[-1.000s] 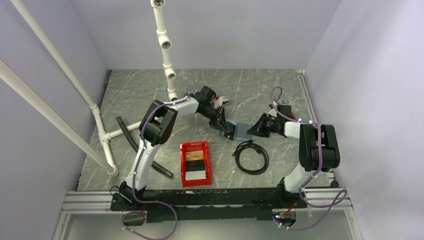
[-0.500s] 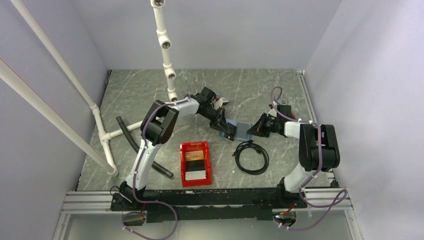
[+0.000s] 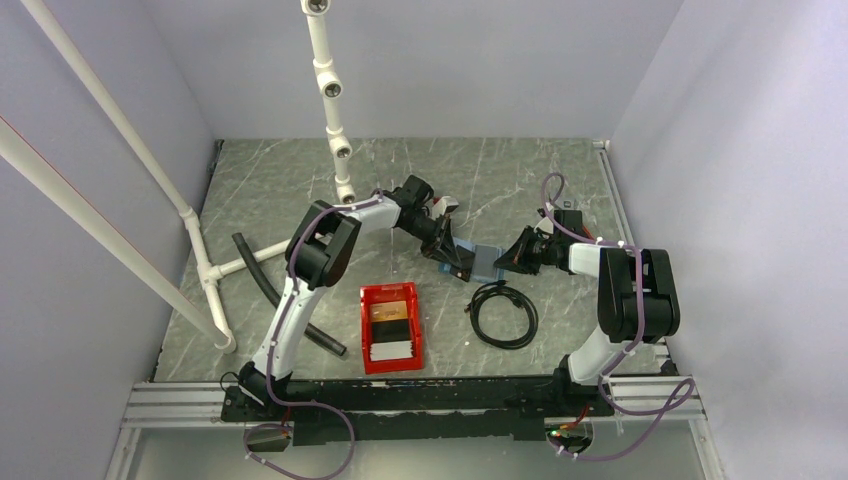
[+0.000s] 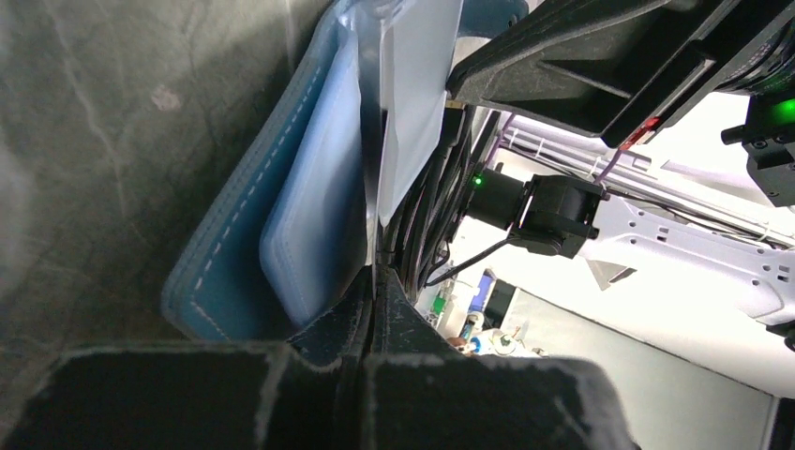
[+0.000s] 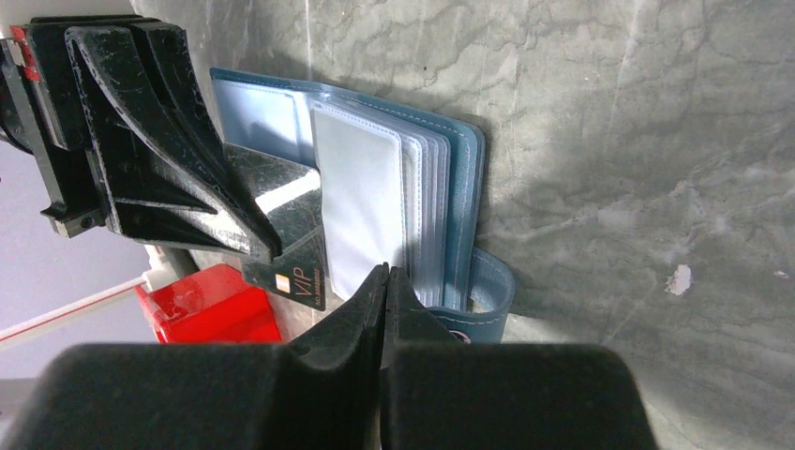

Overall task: Put the credit cards into the card holder
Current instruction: Insert the credit card into the card holder.

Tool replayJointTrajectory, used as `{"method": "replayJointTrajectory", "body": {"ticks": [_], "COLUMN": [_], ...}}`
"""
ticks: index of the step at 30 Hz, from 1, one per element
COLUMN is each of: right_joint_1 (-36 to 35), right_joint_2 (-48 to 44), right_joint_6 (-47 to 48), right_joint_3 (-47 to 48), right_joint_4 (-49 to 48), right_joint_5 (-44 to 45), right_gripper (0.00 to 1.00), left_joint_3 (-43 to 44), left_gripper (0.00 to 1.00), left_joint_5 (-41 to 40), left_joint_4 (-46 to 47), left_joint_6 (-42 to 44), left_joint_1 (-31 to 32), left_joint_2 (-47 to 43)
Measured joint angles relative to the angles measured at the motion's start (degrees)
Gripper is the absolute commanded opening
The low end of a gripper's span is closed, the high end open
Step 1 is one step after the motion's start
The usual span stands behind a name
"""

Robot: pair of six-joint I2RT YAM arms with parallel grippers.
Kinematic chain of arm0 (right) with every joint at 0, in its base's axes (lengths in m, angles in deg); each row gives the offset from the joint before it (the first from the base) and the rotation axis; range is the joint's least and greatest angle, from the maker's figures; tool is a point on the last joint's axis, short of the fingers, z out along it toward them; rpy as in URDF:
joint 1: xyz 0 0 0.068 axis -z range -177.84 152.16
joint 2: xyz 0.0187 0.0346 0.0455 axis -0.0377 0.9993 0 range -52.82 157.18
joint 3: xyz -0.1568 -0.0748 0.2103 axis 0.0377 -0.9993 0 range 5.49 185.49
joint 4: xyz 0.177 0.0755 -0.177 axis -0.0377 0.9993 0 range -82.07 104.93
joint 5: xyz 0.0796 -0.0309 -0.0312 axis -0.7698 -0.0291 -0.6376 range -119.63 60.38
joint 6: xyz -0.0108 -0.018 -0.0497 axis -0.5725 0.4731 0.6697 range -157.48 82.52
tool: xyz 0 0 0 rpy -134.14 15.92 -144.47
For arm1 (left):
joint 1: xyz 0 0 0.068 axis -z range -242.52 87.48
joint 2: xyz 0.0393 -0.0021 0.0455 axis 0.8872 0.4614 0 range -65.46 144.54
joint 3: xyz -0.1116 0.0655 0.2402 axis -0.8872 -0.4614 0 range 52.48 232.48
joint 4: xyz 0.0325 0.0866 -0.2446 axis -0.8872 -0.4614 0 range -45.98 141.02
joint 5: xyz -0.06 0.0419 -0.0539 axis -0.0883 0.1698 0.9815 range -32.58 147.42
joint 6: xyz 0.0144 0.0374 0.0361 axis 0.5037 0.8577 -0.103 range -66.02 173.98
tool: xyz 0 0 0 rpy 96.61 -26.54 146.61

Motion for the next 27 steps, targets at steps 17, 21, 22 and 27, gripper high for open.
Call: {"method": "replayJointTrajectory", "body": {"ticks": [17,21,22,27], "right_joint_1": [-0.1,-0.2,-0.2,-0.2], "right_joint_2": [0.0,0.0,0.0,0.0], "right_joint_6": [0.0,0.1,0.1,0.1], "right_joint_3": [0.0,0.0,0.0,0.0], "right_joint_4": [0.0,0.0,0.0,0.0], "right_joint_5": [0.0,0.0,0.0,0.0], "right_gripper": [0.00,0.00,0.00,0.00], "left_joint_3": [2.5,4.3,5.0,7.1], "left_gripper": [0.00,0.00,0.00,0.00], "left_joint_5": [1.2,1.4,1.3,1.4], "left_joint_4": [0.9,0.8,0.8,0.6], "left_joint_6": [-1.9,-1.9,-1.9,-2.0], "left_joint_1": [0.0,0.0,0.0,0.0], "left_joint_2": [2.3,3.0,3.3,5.0]}}
